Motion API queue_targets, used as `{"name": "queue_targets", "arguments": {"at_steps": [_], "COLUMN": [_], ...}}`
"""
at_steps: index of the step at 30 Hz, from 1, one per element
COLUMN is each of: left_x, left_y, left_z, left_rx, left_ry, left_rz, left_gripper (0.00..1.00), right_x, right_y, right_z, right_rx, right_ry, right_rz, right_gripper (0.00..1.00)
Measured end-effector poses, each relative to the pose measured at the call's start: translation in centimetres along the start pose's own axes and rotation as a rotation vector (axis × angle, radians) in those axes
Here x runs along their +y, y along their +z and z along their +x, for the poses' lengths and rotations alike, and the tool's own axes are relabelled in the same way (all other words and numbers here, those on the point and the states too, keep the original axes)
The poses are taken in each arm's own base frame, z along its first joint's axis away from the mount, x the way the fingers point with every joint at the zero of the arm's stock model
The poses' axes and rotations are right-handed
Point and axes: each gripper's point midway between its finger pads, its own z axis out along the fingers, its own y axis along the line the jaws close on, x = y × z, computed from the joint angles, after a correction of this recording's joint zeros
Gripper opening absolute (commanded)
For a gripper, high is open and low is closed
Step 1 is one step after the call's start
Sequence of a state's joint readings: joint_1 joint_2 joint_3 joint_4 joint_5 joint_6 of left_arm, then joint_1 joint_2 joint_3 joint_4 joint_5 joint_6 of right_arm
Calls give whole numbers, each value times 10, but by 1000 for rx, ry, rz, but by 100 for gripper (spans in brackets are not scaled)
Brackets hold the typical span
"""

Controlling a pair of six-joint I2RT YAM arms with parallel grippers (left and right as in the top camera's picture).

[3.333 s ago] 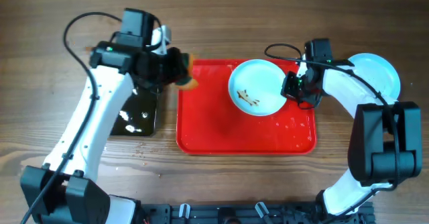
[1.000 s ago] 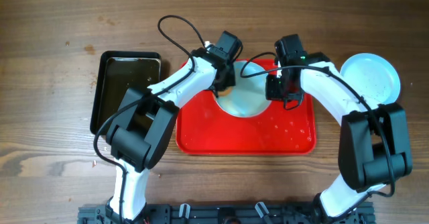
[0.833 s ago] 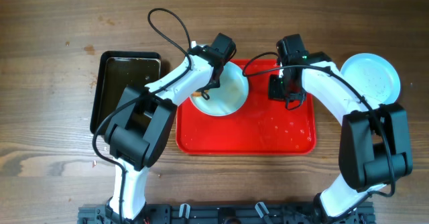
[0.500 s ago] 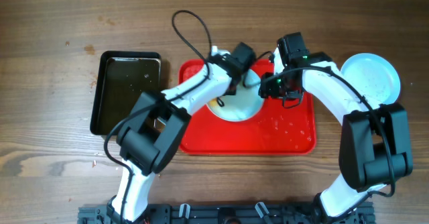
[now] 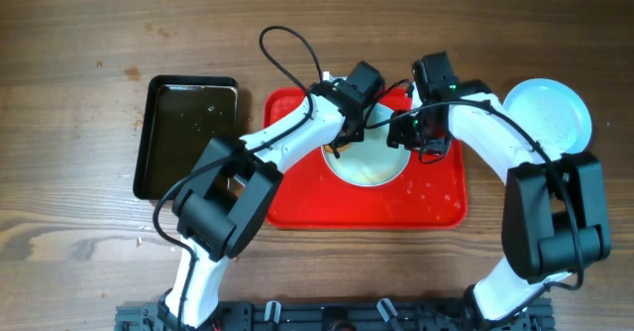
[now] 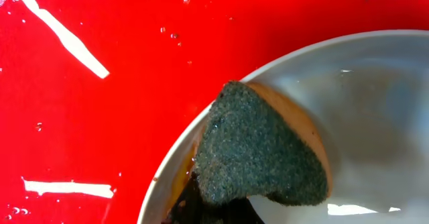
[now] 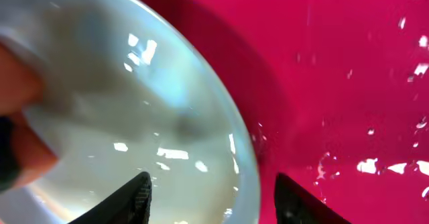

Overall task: Clean dirty plates on tray and stack at the side
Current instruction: 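Scrub the last plate with the sponge while the right gripper holds it, then carry the plate right and stack it on the plate pile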

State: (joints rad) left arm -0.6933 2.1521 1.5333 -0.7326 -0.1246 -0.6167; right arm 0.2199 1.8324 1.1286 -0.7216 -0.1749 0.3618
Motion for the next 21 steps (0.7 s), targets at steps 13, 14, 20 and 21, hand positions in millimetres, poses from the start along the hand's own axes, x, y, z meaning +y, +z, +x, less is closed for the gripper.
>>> {"name": "queue_targets", "arguments": {"at_steps": [13,14,20,21], "left_x": [0,0,7,12], "left_y": [0,-1,-17,-24], "left_z": [0,0,9,11], "left_rx": [18,23,72,76], "left_ry": [-14,-18,-4,-3], "left_rz": [20,29,27,10], "left_gripper": [4,4,4,4], "right_x": [-14,-14,-5,-3], "right_y": [11,11,12,12], "right_z": [7,7,5,5], "right_rx": [-48,-49,-59,-60], "right_ry": [90,90,76,77], "right_rz": [7,6,-23,-27], "right_gripper": [5,5,5,5]}}
